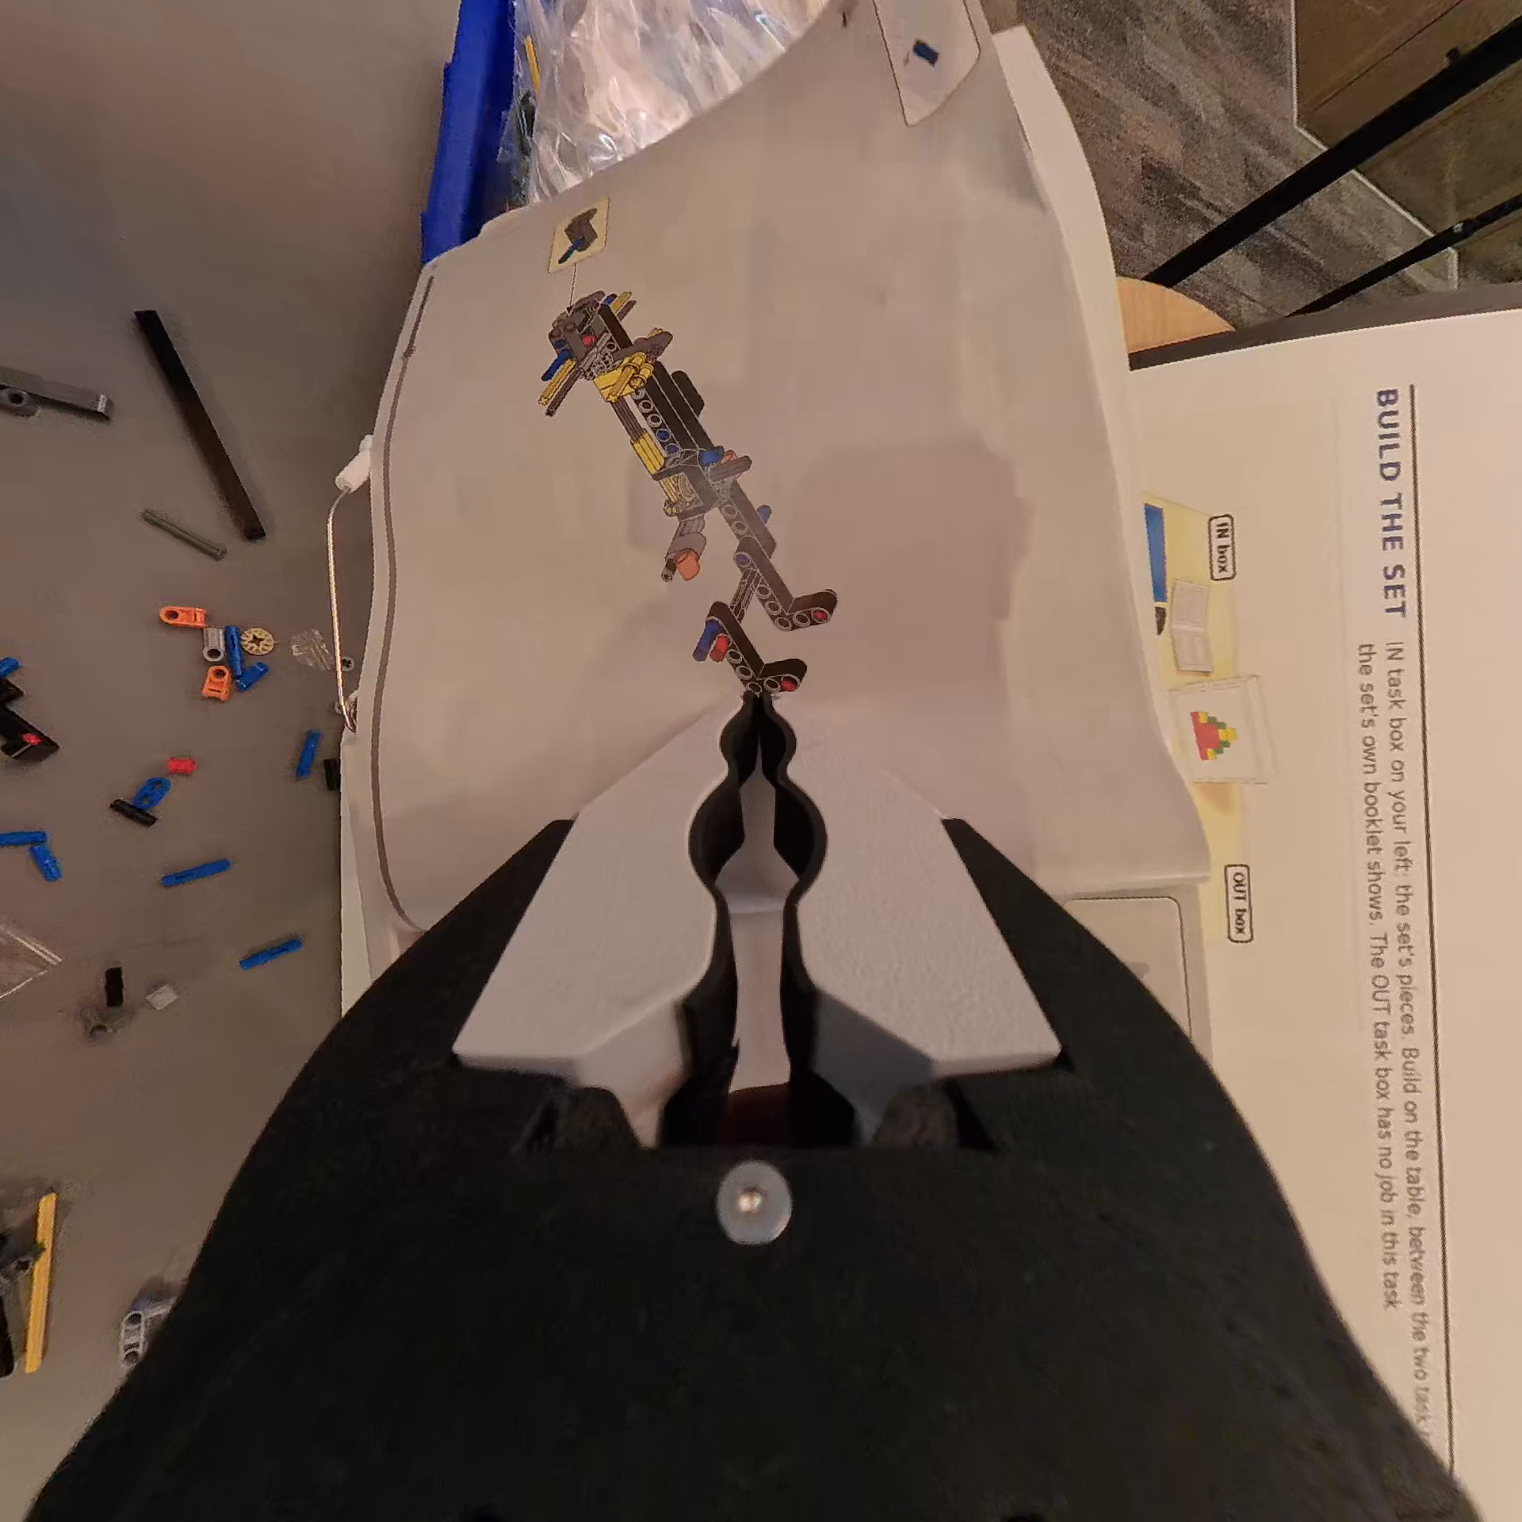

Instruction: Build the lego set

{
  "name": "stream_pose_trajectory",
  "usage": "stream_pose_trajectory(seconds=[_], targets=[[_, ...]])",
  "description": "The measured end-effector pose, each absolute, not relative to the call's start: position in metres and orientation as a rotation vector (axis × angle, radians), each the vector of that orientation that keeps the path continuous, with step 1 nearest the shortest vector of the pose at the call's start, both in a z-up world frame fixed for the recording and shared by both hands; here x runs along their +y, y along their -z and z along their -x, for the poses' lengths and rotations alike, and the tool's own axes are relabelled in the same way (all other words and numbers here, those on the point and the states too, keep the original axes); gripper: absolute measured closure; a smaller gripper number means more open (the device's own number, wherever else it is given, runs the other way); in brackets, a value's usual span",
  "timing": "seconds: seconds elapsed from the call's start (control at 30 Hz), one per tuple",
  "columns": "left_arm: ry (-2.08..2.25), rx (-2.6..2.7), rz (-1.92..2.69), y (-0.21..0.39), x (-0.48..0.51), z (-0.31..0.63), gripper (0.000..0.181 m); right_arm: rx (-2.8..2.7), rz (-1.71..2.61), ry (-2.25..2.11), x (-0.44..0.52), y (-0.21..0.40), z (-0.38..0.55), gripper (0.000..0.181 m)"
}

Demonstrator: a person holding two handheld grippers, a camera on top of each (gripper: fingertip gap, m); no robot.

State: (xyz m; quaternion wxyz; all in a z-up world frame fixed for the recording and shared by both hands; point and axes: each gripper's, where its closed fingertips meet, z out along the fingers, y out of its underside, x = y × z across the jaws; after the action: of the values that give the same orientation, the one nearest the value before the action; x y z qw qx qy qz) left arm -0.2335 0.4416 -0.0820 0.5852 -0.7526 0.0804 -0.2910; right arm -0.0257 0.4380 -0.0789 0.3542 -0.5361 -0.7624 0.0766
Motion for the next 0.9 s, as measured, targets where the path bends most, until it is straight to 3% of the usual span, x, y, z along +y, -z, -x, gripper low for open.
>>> stream_pose_trajectory(seconds=[0.03,0.23,0.77,0.9], targets=[[0.714,0.187,1.722,0.077,0.437,0.234,0.18,-1.97,1.383,-0.195,0.438,0.079,0.026,0.181],[0.825,0.251,1.608,0.06,0.405,0.224,0.15,-1.965,1.367,-0.202,0.434,0.077,0.029,0.181],[0.651,0.34,1.669,0.067,0.428,0.211,0.146,-1.97,1.344,-0.206,0.423,0.073,0.034,0.181],[0.623,0.387,1.668,0.064,0.433,0.202,0.161,-1.971,1.343,-0.217,0.422,0.075,0.034,0.181]])
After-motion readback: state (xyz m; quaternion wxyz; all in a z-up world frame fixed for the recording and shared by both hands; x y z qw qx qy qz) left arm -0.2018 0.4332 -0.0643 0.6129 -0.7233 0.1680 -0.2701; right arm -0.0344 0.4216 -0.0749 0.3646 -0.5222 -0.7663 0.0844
